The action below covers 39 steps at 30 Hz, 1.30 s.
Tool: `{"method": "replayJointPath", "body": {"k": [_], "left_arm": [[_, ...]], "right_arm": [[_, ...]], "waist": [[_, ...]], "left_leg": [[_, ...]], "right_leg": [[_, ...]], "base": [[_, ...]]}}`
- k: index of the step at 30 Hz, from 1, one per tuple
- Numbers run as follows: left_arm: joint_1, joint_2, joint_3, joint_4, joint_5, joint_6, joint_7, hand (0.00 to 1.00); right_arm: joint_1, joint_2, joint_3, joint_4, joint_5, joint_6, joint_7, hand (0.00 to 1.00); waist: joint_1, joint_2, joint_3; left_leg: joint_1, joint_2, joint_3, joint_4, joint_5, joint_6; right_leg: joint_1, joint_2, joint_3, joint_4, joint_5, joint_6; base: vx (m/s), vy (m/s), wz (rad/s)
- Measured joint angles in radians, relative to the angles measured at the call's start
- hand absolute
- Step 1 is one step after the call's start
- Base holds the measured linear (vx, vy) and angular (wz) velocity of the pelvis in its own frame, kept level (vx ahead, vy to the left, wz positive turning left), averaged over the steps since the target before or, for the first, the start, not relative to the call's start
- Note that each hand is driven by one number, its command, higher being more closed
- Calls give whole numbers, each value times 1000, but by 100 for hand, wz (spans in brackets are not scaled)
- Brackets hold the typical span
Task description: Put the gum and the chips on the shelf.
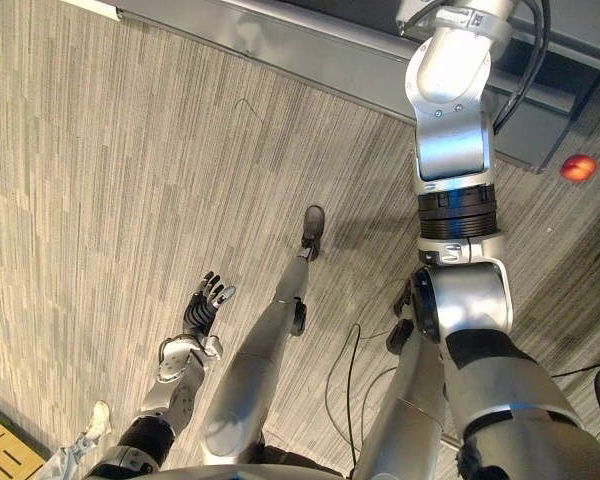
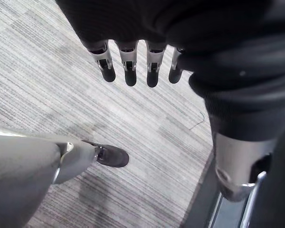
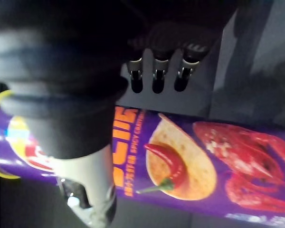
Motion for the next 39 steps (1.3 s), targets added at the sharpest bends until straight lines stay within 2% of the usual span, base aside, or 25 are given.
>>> {"method": "replayJointPath", "body": {"k": [5,13,18,24,26,27,29,31,33,35,39], "left_arm": [[1,1,0,12,2,8,-2,0],[14,5,0,31,13,26,-8,0],[53,10,1,59,22,49,-13,0],[109,11,41,135,66,71,-10,0],[138,13,61,160,99,75,-4,0],[139,15,68,173,100,77,-2,0],[147,27,86,225,132,95,7,0],[173,37,94,249,164,101,10,0],[190,38,106,266,176,107,9,0],[202,39,117,296,178,113,10,0],[232,44,118,342,254,125,11,0]], "right_arm": [[42,23,19,-46,-1,0,3,0],[138,70,18,-45,-2,1,10,0],[276,153,17,-42,-1,1,17,0],[564,225,17,-39,0,-1,57,0],[719,268,20,-53,1,-2,81,0],[765,278,20,-61,1,-2,87,0],[938,317,19,-86,2,-6,119,0],[1059,338,19,-88,2,-13,153,0],[1128,343,19,-88,2,-20,173,0],[1204,349,17,-80,24,-35,206,0],[1340,359,6,31,39,-47,287,0]], "waist": [[-24,-3,-1],[-52,-11,-3],[-96,-53,-18],[-106,-138,-84],[-133,-175,-115],[-140,-183,-131],[-169,-216,-176],[-198,-237,-222],[-211,-244,-257],[-211,-248,-295],[-233,-250,-352]], "left_leg": [[36,2,0,0,-11,-12],[101,7,2,0,-9,-9],[170,9,7,0,-24,2],[277,17,23,0,-67,4],[329,17,25,0,-77,8],[339,17,24,0,-82,9],[407,13,34,0,-95,9],[468,11,62,0,-110,14],[508,16,83,0,-130,9],[555,25,116,0,-152,7],[648,49,179,-5,-185,-3]], "right_leg": [[40,2,-3,-6,0,0],[104,8,-3,-9,0,0],[176,11,-2,-24,0,0],[303,26,-1,-93,2,4],[376,32,-7,-134,4,7],[392,35,-9,-145,5,9],[480,40,-11,-190,9,15],[554,44,-5,-238,15,23],[594,50,7,-266,18,28],[629,61,32,-296,24,28],[710,93,82,-362,47,22]], "base": [[0,0,0],[8,-20,-1],[13,-47,-3],[51,-56,-7],[108,-62,1],[141,-59,2],[165,-54,-2],[150,-37,-13],[94,-18,-32],[52,-7,-49],[30,-6,-48]]}}
